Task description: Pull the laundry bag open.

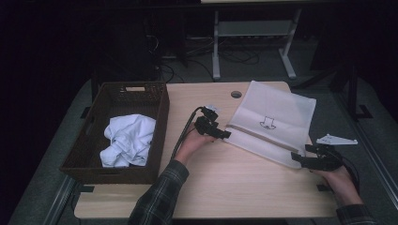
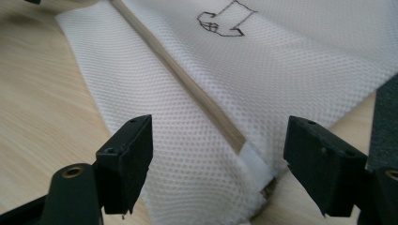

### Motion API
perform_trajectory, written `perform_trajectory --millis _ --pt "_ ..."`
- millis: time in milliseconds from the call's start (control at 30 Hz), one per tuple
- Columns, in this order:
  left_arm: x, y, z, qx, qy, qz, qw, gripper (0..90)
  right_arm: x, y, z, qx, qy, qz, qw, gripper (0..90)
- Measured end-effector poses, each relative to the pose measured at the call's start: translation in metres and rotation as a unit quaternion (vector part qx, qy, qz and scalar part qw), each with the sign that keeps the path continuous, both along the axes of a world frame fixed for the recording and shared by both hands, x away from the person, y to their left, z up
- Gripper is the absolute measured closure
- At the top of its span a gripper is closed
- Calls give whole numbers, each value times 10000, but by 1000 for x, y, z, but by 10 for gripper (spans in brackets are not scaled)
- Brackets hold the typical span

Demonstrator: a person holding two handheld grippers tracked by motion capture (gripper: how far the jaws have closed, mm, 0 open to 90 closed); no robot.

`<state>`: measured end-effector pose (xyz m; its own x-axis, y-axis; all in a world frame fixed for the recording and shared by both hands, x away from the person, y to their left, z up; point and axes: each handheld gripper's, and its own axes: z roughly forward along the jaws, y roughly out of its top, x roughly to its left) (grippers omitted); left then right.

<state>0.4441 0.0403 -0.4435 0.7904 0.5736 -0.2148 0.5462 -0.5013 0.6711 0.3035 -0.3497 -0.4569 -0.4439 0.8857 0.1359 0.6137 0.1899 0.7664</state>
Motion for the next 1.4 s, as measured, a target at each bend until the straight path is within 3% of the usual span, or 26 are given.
perform_trajectory --millis 300,533,867,967,1200,1400 --pt "-20 9 2 222 -12 -68 9997 179 -4 11 4 7 -28 218 9998 230" --pt "-39 14 7 227 -112 -153 9996 177 -6 22 5 20 -47 536 9986 235" --pt "-68 22 15 32 -262 -255 9993 177 -10 35 8 59 -90 726 9973 231" --pt "-79 27 21 -98 -293 -180 9994 177 -11 40 10 38 -121 790 9968 229" --pt "-102 49 20 -143 -368 47 9992 177 -14 49 11 40 -141 888 9959 215" --pt "-117 60 18 -142 -391 95 9991 177 -13 56 13 47 -164 977 9951 192"
